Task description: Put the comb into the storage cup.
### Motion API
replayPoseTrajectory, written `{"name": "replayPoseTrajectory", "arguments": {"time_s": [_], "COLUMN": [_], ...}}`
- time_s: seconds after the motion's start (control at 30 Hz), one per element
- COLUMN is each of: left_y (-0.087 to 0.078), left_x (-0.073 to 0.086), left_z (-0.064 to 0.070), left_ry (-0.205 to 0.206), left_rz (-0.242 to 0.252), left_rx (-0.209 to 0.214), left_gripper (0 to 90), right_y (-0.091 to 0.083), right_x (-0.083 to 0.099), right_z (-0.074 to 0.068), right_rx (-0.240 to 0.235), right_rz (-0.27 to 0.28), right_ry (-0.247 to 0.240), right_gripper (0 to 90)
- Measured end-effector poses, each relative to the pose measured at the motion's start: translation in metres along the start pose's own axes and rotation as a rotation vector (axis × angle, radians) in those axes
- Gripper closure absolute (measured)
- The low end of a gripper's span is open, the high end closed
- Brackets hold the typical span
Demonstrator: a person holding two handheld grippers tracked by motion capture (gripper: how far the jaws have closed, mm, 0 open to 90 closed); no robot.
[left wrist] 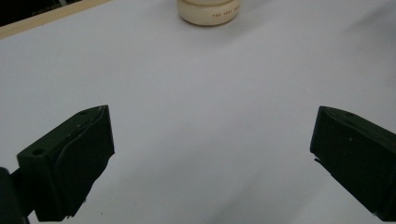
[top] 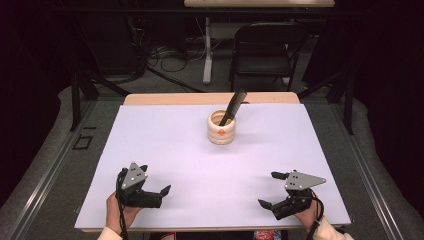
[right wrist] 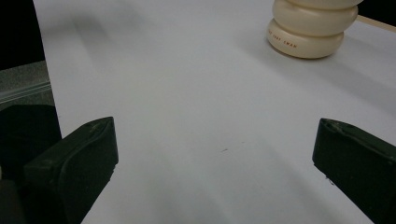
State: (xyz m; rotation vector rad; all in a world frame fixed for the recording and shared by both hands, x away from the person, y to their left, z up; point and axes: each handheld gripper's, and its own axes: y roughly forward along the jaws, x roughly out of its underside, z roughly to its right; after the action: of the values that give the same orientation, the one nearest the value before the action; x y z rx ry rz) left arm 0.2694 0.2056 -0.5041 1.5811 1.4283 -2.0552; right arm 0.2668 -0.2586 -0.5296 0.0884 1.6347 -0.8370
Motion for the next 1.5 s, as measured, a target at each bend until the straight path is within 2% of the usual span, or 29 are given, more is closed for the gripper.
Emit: {"name": "replayPoseTrajectory", "arguments": {"time_s": [0.8,1.17,1.33,1.5], "left_y": [-0.007,-0.007,-0.007,-0.008], "left_x": [0.027,0.036,0.038,0.038], "left_z": [-0.002,-0.004,-0.008,-0.009], "left_ry": [-0.046,-0.047,-0.027,-0.034], "left_rz": [-0.016,0.013,0.011,0.014], "left_rx": [-0.017,-0.026,-0.044,-0.046], "left_gripper": [0.0,0.0,0.0,0.0], "right_y": [0.001,0.001,0.002,0.001], "right_x": [0.000,0.000,0.000,0.000], "right_z": [0.000,0.000,0.000,0.001], "right_rx": [0.001,0.001,0.000,0.001], "right_rz": [-0.004,-0.004,-0.008,-0.006], "right_ry": [-0.002,0.000,0.002,-0.005], "right_gripper": [0.0,0.0,0.0,0.0]}}
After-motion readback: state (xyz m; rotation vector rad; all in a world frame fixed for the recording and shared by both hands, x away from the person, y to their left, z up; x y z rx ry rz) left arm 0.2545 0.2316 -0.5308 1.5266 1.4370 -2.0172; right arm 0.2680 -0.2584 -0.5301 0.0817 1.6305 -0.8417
